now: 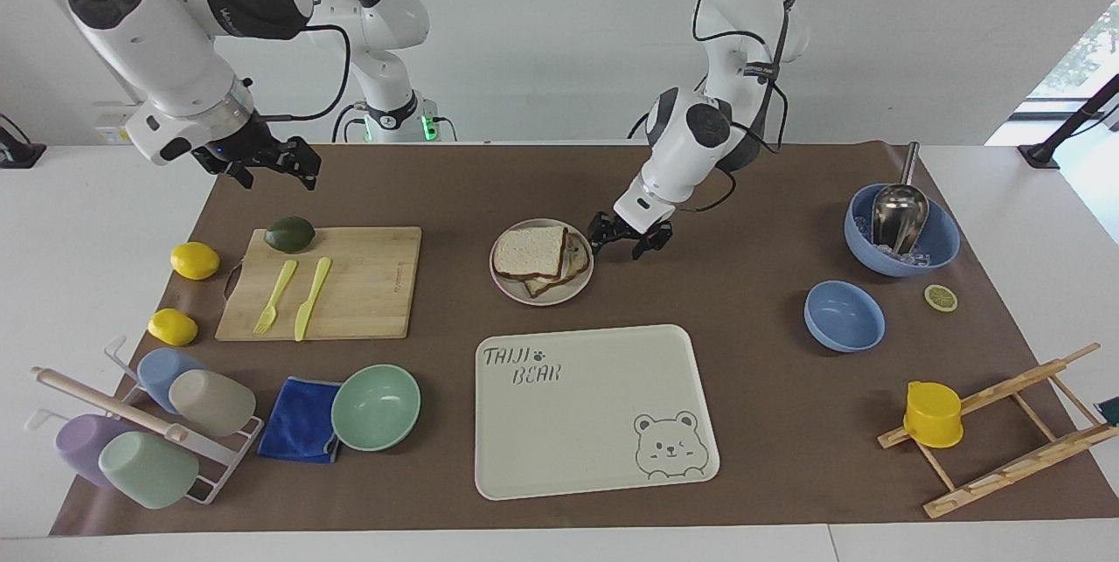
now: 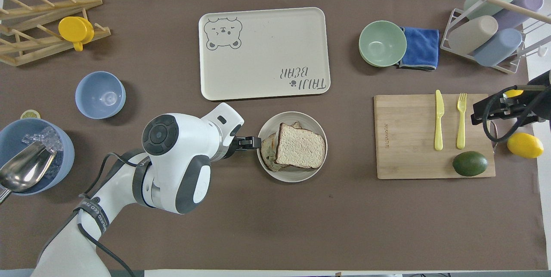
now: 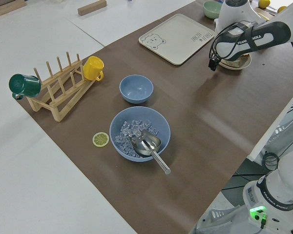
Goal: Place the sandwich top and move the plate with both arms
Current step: 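Grasp the rim of the plate nearest the left gripper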
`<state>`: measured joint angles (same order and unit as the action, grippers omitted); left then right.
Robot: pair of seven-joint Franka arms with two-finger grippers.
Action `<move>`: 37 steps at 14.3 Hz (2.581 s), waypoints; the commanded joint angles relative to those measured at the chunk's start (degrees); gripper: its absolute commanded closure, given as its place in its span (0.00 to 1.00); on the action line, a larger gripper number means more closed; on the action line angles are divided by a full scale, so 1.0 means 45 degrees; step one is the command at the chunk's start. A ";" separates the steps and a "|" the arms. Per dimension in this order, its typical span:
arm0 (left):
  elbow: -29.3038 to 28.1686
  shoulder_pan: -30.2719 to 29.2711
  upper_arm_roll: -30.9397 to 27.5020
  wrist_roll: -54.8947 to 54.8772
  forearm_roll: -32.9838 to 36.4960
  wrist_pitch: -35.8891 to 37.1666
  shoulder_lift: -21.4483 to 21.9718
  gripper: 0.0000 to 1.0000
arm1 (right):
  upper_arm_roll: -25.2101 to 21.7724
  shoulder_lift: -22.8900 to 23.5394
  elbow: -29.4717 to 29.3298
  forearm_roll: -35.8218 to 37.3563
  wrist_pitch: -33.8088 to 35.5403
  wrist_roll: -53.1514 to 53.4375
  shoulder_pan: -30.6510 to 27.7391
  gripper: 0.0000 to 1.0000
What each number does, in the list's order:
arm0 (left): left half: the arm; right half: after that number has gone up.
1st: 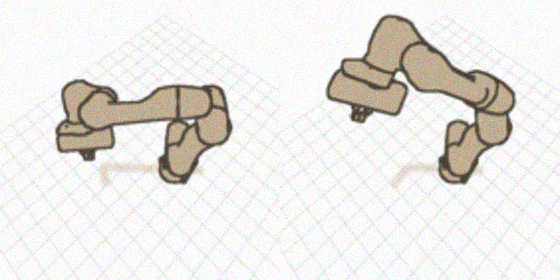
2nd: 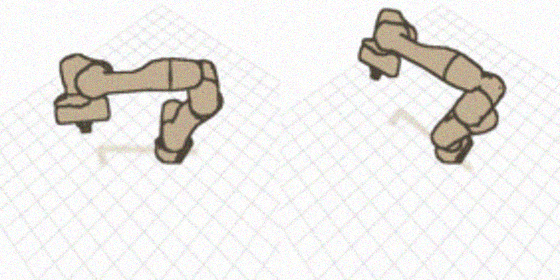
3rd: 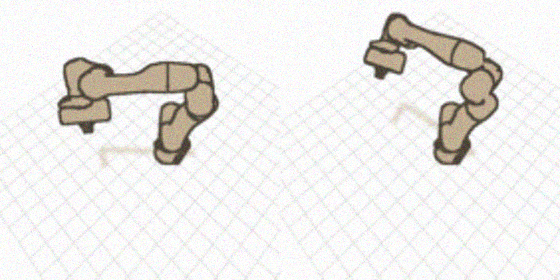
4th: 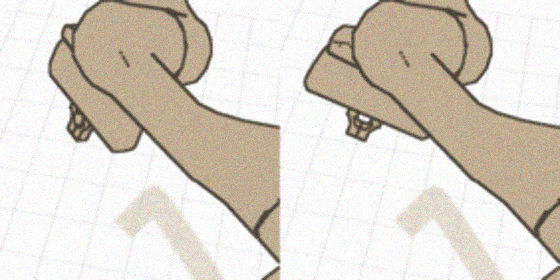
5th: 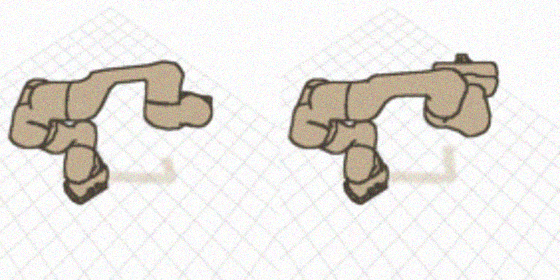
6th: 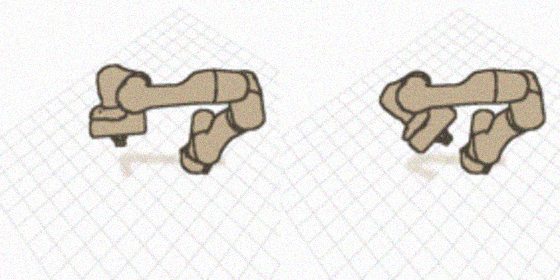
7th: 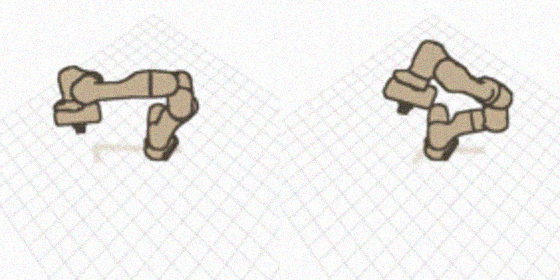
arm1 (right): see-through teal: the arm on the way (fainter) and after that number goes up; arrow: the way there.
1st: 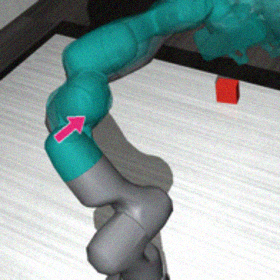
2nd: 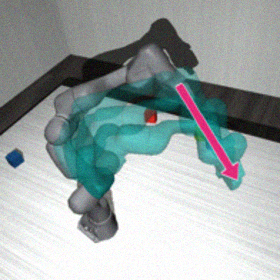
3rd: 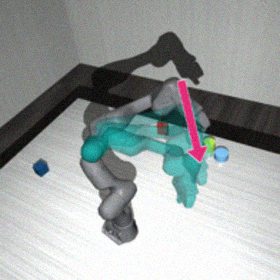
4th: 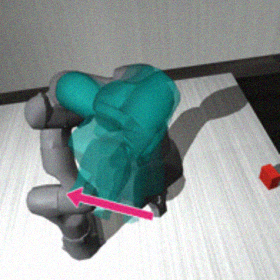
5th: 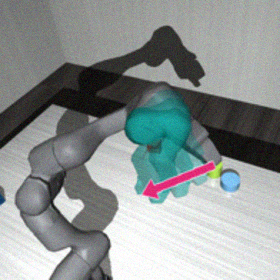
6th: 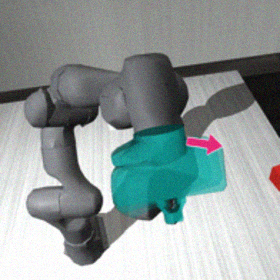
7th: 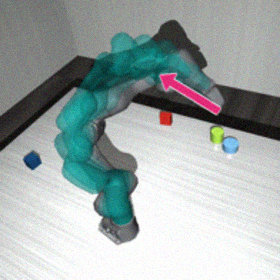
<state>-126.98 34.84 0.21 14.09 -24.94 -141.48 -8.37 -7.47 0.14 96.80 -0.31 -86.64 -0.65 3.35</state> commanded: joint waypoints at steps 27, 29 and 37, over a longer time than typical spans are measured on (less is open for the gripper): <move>-0.0025 0.1280 -0.0182 0.0131 -0.1236 -0.1783 -0.0952 0.53 | 0.0293 -0.0266 -0.0183 0.0341 -0.0161 -0.1359 0.0155 0.00; -0.0045 0.1360 -0.0202 0.0287 -0.1235 -0.1977 -0.1012 0.53 | 0.0293 -0.0285 -0.0163 0.0480 -0.0239 -0.1378 0.0155 0.00; -0.0025 0.1243 -0.0182 0.0326 -0.1255 -0.1841 -0.1031 1.00 | 0.0293 -0.0364 -0.0046 0.0460 -0.0240 -0.1359 0.0155 0.00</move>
<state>-126.70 39.72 0.01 15.19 -29.72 -148.93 -11.78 -6.39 -0.36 95.31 1.11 -86.78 -5.61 4.21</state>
